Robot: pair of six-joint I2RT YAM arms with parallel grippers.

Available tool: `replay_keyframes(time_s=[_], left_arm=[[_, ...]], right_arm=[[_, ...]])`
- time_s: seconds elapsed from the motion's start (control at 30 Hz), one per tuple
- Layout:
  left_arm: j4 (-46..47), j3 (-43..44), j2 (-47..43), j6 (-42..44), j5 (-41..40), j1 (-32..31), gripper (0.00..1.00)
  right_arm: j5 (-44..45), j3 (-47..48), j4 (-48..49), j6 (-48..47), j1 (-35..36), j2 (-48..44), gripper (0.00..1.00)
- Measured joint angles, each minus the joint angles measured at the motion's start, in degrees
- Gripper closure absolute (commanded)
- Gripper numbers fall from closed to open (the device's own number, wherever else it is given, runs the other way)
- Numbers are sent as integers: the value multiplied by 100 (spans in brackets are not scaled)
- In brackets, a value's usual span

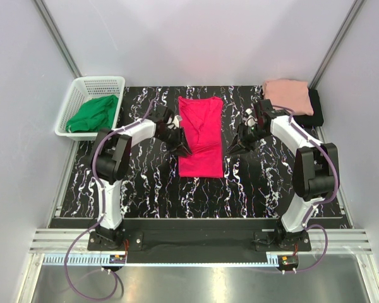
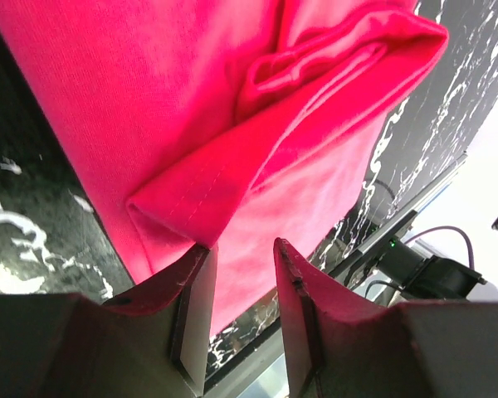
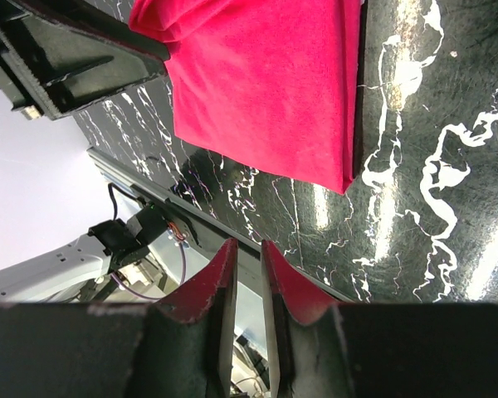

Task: Fold and stack the t-shirts
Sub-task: Fold the tshirt

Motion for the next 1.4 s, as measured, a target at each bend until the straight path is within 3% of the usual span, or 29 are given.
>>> replay_keyframes(time_s=[1.07,1.27,1.4], left_arm=[[-175,964,739,46,-7,391,63],[-201,898,682,48,-17,404,62],[-321,131,-9,92,-72,407,60]], right_arm=[[0,-116,48,107,0,0,76],[20,-208,79,94,0,-63,76],[52,-531,90,92,0,-289,76]])
